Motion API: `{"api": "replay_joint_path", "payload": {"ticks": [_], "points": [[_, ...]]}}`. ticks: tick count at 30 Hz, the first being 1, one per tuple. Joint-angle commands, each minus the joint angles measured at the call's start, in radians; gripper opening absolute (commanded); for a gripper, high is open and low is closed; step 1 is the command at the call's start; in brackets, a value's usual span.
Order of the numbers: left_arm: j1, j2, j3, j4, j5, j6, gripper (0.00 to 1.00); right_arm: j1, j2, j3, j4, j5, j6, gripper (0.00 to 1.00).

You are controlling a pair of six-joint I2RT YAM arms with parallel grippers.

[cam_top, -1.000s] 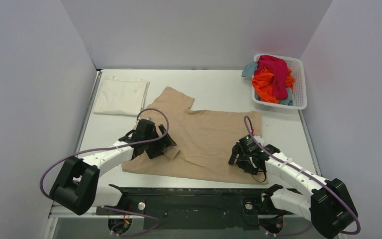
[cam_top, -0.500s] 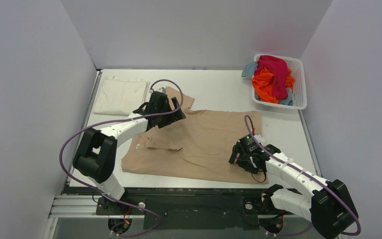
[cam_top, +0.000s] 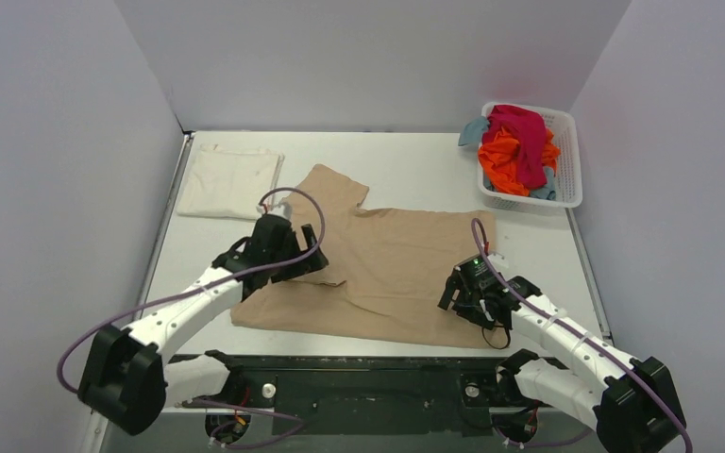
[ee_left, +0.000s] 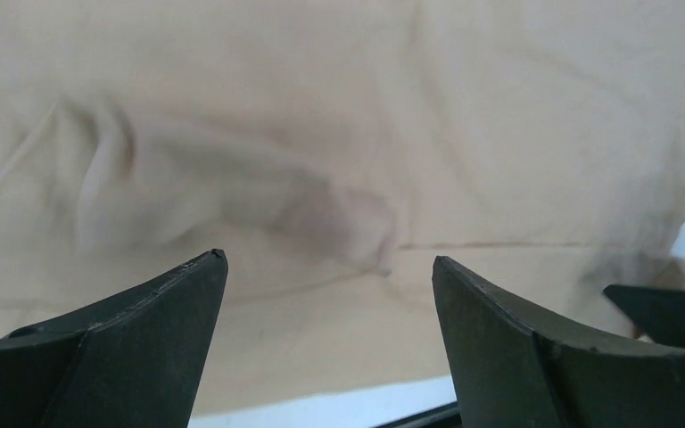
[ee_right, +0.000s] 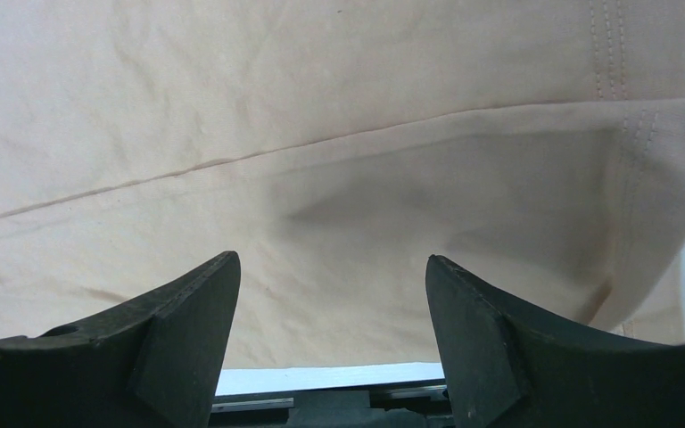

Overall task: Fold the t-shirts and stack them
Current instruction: Fold the flattened tshirt in 1/3 of the way

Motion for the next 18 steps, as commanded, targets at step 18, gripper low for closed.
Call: {"api": "replay_joint_path", "payload": {"ticks": [18], "points": [[0.022,0.055,-0.122,0.367,-0.092,-0.097,0.96,0.011,0.014,0.036,-0.039,0.018,-0.033,0.71]]}}
